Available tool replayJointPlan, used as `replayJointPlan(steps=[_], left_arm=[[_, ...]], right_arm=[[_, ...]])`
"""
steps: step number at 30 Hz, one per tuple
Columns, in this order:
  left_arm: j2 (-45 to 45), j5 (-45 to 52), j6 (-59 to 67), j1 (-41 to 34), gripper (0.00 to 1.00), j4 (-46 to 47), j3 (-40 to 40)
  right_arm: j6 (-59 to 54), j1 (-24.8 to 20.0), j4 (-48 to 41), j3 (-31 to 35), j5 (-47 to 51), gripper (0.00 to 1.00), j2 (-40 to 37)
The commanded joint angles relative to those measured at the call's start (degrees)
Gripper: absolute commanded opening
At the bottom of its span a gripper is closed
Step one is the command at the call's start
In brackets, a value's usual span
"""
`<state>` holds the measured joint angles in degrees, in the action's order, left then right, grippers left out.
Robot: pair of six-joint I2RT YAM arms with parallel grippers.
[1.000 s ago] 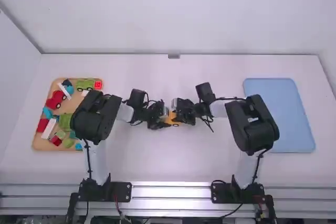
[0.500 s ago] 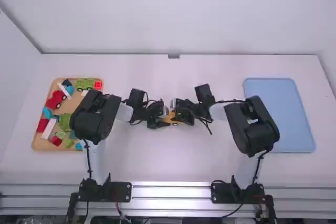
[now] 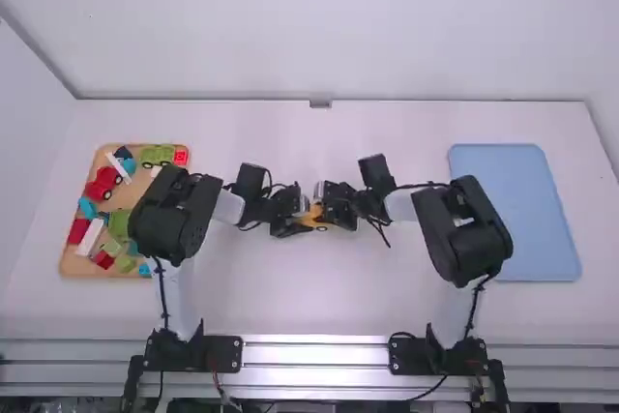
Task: Assemble lego blocks to make yellow taxi
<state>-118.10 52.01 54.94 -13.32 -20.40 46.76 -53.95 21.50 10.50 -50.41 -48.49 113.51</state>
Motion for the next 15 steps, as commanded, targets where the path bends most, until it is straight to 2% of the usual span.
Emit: replayJointPlan(steps=[1, 9, 15], left_arm=[[-1.05, -1.92, -1.07, -1.68, 0.24, 1.33, -1.46], [-1.05, -1.92, -1.09, -1.68, 0.24, 1.53, -1.46], [-1.05, -1.92, -1.07, -1.68, 0.24, 1.46, -1.46]], right_arm=[[1.66, 2.82, -0.59, -0.39, 3.06, 0.28, 4.13], [1.64, 2.40, -0.15, -0.68, 0.90, 0.32, 4.13], [1.22, -0.55, -0.15, -1.05, -4.46, 0.41, 4.13]])
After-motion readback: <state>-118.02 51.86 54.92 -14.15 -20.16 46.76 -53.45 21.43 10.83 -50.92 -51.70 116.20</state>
